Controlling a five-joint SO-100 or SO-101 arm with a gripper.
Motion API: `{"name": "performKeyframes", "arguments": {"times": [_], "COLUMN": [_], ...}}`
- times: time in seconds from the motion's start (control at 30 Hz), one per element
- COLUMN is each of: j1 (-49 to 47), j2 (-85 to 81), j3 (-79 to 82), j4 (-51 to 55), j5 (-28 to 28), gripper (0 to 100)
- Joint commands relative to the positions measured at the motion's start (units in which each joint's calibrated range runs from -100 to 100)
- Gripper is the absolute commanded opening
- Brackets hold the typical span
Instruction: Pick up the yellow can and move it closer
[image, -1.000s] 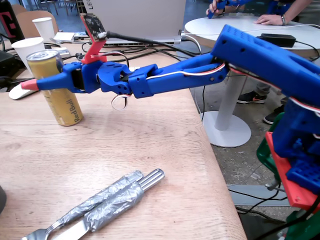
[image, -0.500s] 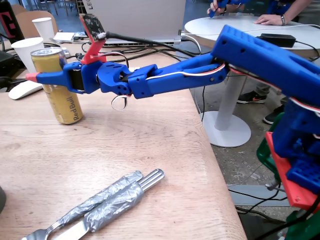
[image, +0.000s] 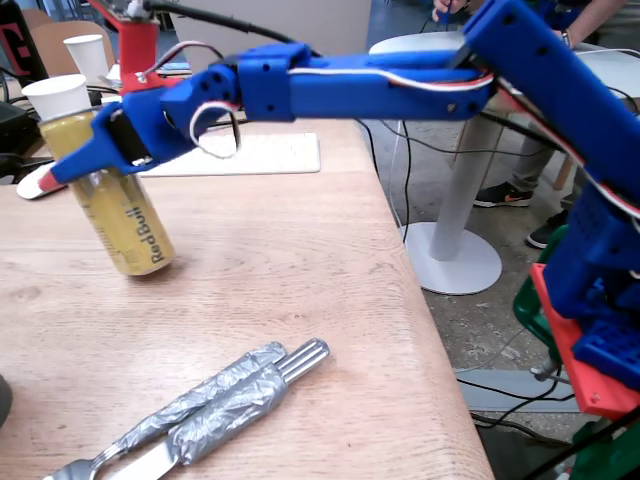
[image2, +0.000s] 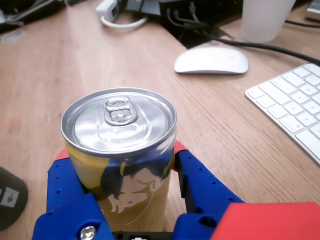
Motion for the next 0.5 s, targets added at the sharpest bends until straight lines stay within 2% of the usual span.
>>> {"name": "performKeyframes", "arguments": {"times": [0.0,0.23,0.47], "j1": [-4.17,-7.89,-8.06], "j2": [-7.59,-15.05,-37.35], "j3": [-1.55,1.47,33.56], "j4": [9.29,21.27,20.45], "j5": [0.1,0.05,0.0], "gripper": [23,23,23]}}
